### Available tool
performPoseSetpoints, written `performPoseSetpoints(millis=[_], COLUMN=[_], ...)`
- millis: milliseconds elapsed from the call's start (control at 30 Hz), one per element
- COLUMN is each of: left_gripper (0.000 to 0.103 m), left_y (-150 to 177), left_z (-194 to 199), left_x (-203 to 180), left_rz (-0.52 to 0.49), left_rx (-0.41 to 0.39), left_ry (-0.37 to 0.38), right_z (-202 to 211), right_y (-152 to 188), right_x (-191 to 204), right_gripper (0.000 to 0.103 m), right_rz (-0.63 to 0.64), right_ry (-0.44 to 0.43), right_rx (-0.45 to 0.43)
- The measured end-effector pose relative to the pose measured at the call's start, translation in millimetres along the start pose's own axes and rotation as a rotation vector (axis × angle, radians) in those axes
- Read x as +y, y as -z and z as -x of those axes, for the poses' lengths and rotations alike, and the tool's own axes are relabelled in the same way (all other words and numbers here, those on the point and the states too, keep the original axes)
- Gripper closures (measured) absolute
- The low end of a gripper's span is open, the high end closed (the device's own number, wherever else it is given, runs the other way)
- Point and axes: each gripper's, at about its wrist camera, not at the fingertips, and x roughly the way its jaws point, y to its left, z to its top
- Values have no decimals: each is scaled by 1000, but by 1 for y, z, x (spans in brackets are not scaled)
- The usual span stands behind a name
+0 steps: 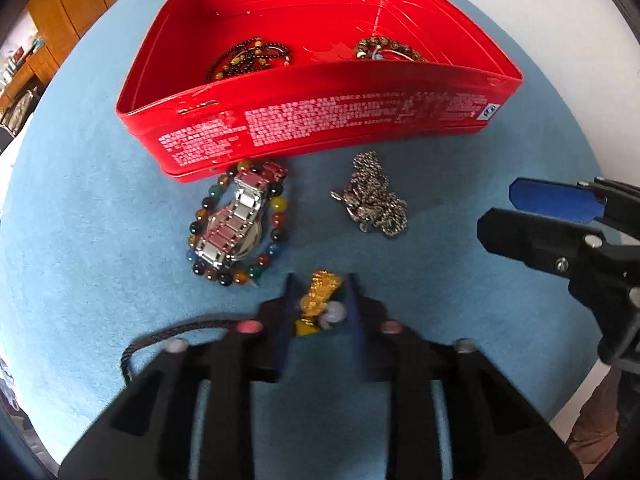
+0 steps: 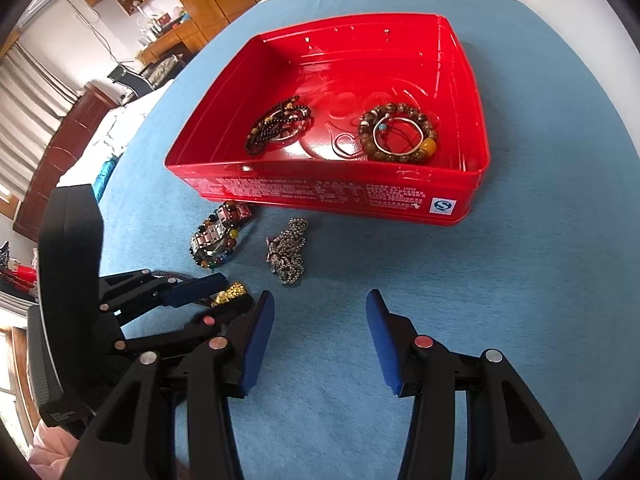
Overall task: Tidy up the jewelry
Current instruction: 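Grasp the gold charm on the black cord with the left tool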
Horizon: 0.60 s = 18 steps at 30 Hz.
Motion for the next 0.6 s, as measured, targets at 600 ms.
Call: performPoseSetpoints(millis=[600], left_gripper=[95], left_y=[8], left_z=[44], left_x=[48], left_rz=[113], left_rx=[-101], left_ry=[29], right_z=[-27], right_y=[-19], right_x=[16], right_gripper=[55], right_rz=[18], right_ry=[-21], right_rx=[42])
